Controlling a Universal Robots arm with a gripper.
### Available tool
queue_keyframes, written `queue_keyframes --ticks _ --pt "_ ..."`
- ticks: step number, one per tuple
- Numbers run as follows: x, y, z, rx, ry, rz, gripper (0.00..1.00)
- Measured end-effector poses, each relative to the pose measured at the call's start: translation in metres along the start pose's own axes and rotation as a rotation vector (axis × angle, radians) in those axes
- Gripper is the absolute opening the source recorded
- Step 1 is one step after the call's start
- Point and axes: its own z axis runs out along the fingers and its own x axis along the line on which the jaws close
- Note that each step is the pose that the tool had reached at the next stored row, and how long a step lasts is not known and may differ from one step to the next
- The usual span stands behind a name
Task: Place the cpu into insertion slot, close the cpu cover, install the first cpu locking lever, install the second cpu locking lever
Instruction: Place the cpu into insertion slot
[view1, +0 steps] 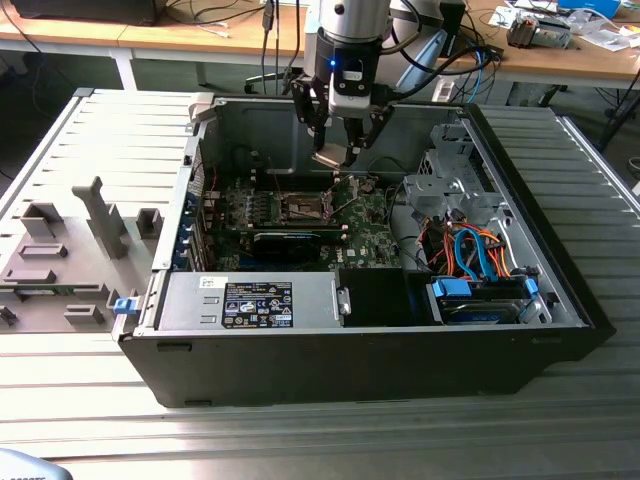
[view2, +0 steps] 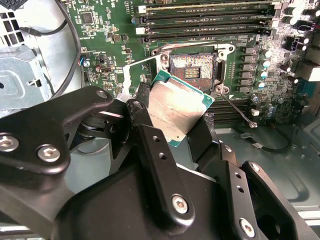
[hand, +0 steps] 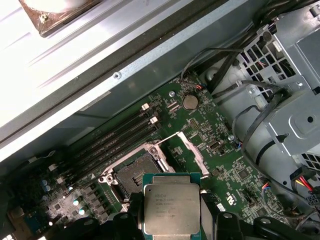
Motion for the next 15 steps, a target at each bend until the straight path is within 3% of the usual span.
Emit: queue_keyframes --ticks 15 --pt "0.0000 0.0000 0.0003 0.0000 0.0000 0.007 0.55"
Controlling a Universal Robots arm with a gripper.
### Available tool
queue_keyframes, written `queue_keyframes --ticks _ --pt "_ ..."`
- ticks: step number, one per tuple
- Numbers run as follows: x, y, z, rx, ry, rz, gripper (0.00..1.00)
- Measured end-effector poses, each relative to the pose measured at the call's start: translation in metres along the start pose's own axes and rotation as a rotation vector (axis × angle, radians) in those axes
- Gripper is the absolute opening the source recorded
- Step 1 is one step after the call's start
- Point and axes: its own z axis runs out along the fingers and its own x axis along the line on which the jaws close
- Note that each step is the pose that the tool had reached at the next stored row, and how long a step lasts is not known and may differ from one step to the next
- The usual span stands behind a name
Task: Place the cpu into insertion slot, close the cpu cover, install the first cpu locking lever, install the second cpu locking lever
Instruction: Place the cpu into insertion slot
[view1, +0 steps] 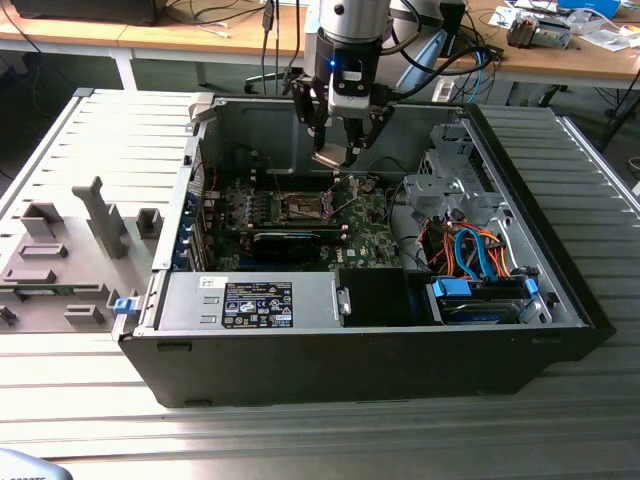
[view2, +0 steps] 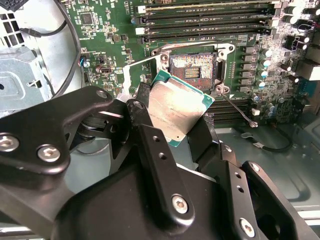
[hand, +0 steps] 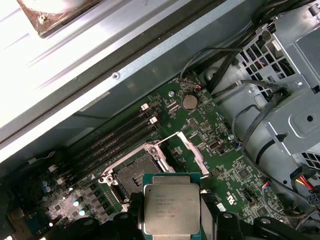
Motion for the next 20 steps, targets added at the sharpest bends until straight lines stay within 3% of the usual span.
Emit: queue_keyframes --ticks 20 --pt "0.0000 0.0000 0.0004 -0.0002 -0.0001 0.013 0.55"
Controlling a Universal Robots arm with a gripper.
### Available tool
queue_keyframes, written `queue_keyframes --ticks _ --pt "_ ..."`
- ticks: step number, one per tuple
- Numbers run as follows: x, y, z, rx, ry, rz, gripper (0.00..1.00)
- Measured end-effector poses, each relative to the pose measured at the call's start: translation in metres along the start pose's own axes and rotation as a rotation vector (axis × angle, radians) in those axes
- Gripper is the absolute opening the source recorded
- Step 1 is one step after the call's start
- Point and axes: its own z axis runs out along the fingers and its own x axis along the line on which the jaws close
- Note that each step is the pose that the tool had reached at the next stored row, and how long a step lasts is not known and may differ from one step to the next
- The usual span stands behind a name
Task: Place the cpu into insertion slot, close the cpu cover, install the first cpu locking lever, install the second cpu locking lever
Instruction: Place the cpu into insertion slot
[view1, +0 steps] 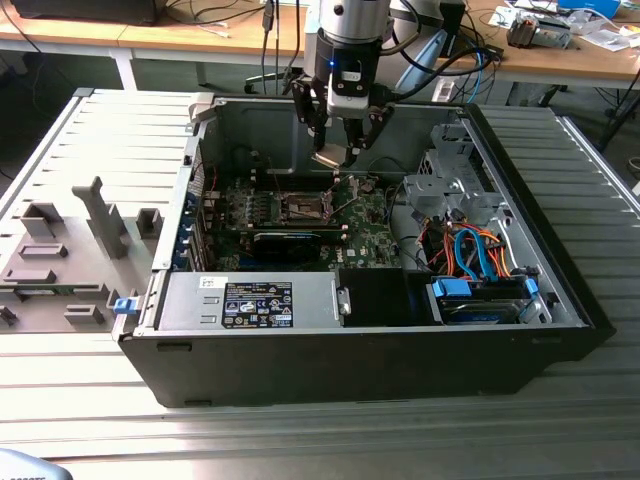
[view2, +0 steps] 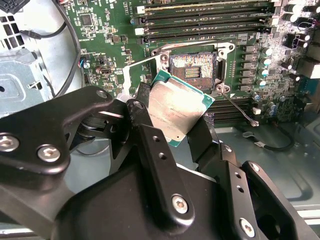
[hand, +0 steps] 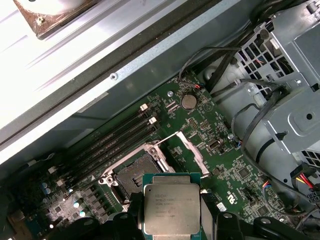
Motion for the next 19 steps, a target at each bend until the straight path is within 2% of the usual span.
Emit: queue_keyframes --ticks 19 --pt "0.0000 0.0000 0.0003 -0.0002 -0.0001 0.011 0.55"
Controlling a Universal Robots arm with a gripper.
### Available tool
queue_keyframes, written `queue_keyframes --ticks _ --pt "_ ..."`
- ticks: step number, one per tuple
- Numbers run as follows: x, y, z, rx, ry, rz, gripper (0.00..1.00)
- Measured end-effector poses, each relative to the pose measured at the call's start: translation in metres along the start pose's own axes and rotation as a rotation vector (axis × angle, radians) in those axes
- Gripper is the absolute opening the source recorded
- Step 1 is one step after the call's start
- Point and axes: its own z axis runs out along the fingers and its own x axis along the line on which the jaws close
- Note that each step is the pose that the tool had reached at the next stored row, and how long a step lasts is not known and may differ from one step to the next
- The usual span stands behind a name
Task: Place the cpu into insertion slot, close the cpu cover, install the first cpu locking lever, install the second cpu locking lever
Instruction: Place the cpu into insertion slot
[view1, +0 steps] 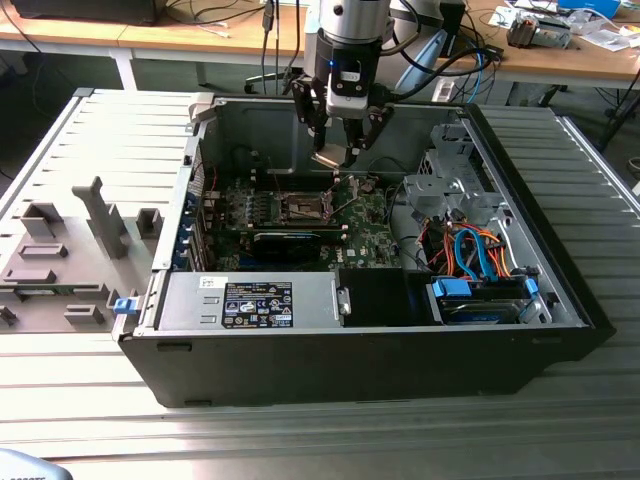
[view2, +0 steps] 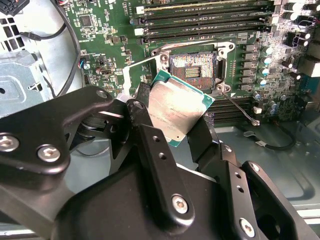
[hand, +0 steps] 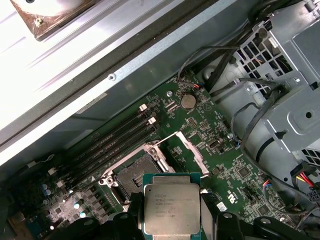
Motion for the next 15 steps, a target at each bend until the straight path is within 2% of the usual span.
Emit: queue_keyframes --ticks 15 --pt "0.0000 0.0000 0.0001 -0.0001 0.0000 0.008 0.55"
